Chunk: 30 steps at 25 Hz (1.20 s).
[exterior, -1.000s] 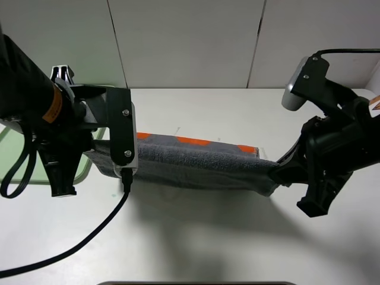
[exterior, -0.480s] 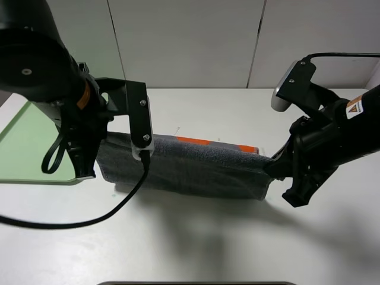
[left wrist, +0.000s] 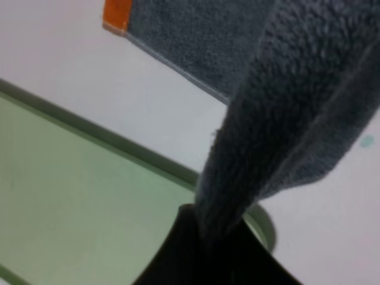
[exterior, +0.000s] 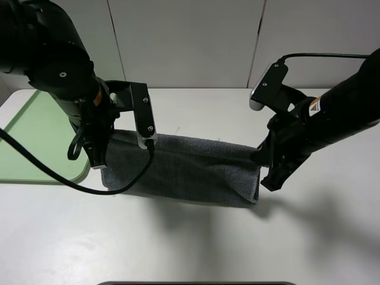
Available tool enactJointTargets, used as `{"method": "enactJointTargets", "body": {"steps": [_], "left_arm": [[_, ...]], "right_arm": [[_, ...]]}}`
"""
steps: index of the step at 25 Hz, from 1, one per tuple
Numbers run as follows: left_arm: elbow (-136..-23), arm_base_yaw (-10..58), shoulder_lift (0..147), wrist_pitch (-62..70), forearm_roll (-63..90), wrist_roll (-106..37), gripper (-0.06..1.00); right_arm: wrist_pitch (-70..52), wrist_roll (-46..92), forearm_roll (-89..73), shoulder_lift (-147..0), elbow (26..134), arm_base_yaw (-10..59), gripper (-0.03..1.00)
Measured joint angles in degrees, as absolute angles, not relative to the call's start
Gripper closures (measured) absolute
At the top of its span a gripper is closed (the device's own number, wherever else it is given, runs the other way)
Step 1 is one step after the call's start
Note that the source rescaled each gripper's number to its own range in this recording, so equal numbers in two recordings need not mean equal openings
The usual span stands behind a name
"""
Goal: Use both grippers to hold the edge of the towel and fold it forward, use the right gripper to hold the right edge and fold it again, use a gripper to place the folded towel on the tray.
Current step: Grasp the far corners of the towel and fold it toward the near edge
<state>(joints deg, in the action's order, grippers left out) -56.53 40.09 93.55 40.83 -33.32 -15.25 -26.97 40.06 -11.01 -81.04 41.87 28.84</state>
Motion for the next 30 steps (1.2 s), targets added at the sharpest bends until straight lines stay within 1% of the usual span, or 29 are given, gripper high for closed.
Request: {"method": "enactJointTargets", "body": {"steps": [7,14,21,30], "left_arm": [[-56.5,39.8,96.5,39.6,-34.3,-15.3,0.94],[-58.2,38.4,99.7,36.0,-37.3,-14.0,0.94],[-60.0,35.4,103.3,31.7,-40.1,-12.2,0.94],[-60.1,35.1,104.7,27.2,-40.5,-12.2,0.94]], "right_arm": [[-26.7,40.2,-7.6,-87.5,46.4,28.2,0.97],[-22.2,40.8,-6.7,-90.3,46.9,25.7,0.97],[-18.2,40.9,-3.7,-91.8,47.2,25.5,0.97],[-17.9,40.9,0.6,-93.5,47.2,25.3,0.97]]}}
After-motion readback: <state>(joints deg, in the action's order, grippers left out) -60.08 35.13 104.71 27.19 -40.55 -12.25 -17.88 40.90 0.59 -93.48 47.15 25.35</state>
